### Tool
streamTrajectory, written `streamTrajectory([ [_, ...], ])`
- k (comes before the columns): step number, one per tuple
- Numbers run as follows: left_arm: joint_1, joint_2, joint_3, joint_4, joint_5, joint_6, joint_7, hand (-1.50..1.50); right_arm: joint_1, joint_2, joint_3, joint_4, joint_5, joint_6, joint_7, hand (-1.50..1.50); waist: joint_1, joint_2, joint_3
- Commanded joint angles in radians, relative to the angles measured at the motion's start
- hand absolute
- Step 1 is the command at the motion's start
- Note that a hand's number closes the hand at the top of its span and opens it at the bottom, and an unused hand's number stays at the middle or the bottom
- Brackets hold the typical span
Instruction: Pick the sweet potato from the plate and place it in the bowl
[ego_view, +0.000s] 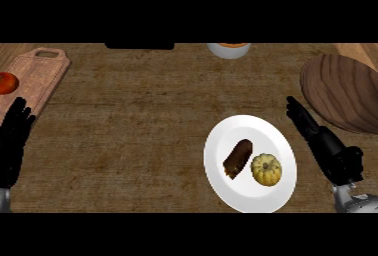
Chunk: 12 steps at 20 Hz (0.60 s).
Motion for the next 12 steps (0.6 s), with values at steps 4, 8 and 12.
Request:
streamTrajectory([
  [4,-0.073,-0.083,-0.102,-0.044,-0.001,-0.051,-0.056,0.0,-0.031,0.076,0.12,0.134,0.33,-0.304,0.314,1.5,-0.011,0.007,0.003],
  [8,-0.077,-0.109,-0.14,-0.061,0.005,-0.065,-0.059,0.0,-0.024,-0.114,0.096,0.228,0.595,-0.4,0.371,1.5,-0.058,-0.006,-0.023],
  [12,-0.087,-0.16,-0.189,-0.054,0.0,-0.058,-0.054,0.0,-0.051,0.078,0.126,0.173,0.788,-0.708,0.395,-1.5,-0.067,-0.015,0.003],
])
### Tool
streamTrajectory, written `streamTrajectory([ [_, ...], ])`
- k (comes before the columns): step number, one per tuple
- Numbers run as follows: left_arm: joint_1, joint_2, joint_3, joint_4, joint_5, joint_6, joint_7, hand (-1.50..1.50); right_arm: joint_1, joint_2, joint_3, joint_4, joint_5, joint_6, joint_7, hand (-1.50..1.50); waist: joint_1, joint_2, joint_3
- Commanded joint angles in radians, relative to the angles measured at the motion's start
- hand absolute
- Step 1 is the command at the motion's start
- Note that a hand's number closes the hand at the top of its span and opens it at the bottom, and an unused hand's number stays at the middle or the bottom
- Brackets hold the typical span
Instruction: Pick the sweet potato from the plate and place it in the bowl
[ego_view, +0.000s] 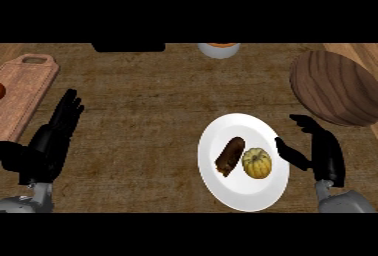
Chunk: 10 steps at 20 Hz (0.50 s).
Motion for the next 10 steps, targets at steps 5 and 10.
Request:
streamTrajectory([
  [5,-0.033,-0.062,-0.064,0.023,-0.022,-0.001,-0.028,0.0,-0.086,0.202,0.107,0.072,0.544,-0.336,0.174,-1.5,0.025,-0.001,0.006],
  [10,-0.045,-0.1,-0.092,0.048,-0.043,0.02,-0.034,0.0,-0.133,0.317,0.074,0.16,0.842,-0.21,0.397,-1.5,0.001,-0.003,0.005],
])
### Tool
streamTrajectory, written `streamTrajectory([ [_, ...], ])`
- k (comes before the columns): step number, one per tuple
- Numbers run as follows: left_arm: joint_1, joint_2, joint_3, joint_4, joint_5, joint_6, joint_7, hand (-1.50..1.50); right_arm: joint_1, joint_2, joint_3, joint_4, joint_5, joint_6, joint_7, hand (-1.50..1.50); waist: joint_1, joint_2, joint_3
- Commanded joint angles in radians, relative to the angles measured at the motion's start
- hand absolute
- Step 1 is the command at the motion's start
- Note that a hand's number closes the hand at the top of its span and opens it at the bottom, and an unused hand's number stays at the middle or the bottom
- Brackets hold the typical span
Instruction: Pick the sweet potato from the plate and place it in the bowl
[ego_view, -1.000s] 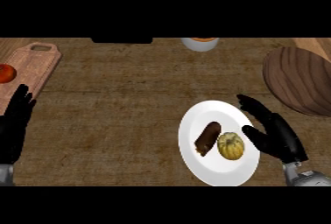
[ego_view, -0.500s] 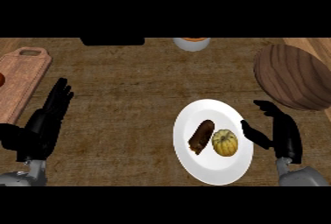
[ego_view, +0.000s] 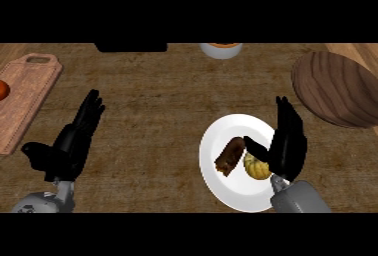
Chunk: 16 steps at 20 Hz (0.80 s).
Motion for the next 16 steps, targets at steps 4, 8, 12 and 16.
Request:
streamTrajectory([
  [4,-0.02,-0.021,-0.02,0.039,-0.016,-0.001,-0.007,0.0,-0.132,0.195,-0.048,0.083,0.404,0.193,0.372,-1.5,0.001,-0.001,0.002],
  [8,-0.036,-0.052,-0.036,0.074,-0.032,0.005,-0.036,0.0,-0.218,0.199,0.011,0.062,0.439,0.36,0.65,-1.5,0.031,0.004,0.008],
  [12,-0.09,-0.065,-0.039,0.072,-0.034,0.009,-0.007,0.0,-0.244,0.2,-0.003,0.092,0.394,0.451,0.771,-1.5,0.044,0.008,0.011],
  [16,-0.065,-0.061,-0.045,0.078,-0.034,-0.006,-0.022,0.0,-0.238,0.201,-0.062,0.116,0.312,0.513,0.774,-1.5,0.054,0.009,0.012],
])
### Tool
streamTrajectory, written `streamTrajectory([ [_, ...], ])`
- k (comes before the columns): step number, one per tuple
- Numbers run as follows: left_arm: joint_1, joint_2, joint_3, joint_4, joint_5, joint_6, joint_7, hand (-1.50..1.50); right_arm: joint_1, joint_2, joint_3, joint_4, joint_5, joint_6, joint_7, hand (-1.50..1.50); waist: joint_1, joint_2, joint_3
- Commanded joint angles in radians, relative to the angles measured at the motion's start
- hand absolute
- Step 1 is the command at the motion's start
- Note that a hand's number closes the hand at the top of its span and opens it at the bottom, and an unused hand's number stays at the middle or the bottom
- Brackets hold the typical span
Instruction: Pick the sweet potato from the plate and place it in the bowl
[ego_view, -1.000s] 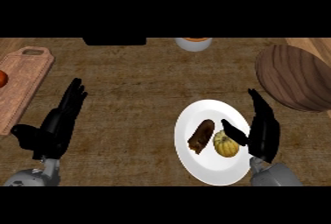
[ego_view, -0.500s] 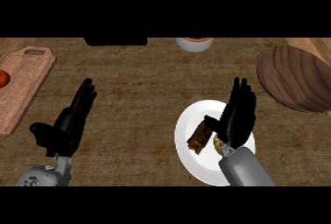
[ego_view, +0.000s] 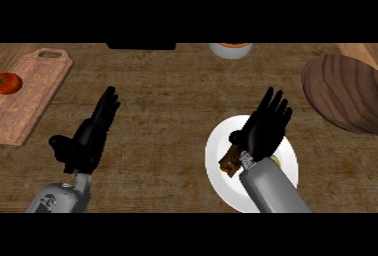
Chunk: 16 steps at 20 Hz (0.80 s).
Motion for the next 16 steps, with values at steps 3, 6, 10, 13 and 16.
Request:
streamTrajectory([
  [3,-0.008,-0.019,-0.011,0.023,-0.015,0.002,-0.017,0.0,-0.019,0.015,-0.034,0.008,-0.074,0.105,0.246,-1.5,0.007,0.001,0.002],
  [6,0.016,-0.003,0.017,0.03,0.014,-0.023,-0.033,0.0,0.021,0.015,-0.02,0.012,-0.088,0.112,0.246,-1.5,0.012,0.0,0.001],
  [10,-0.013,-0.02,0.009,0.062,-0.003,-0.021,-0.04,0.0,0.034,0.015,0.009,-0.029,-0.119,0.101,0.246,-1.5,-0.001,0.0,0.002],
  [13,-0.01,-0.05,-0.016,0.044,-0.033,0.018,-0.034,0.0,0.029,0.015,0.027,-0.054,-0.105,0.098,0.246,-1.5,0.003,-0.003,0.002],
  [16,-0.011,-0.019,0.009,0.028,0.002,-0.023,0.0,0.0,0.043,0.015,0.041,-0.092,-0.107,0.059,0.246,-1.5,0.001,-0.004,0.003],
])
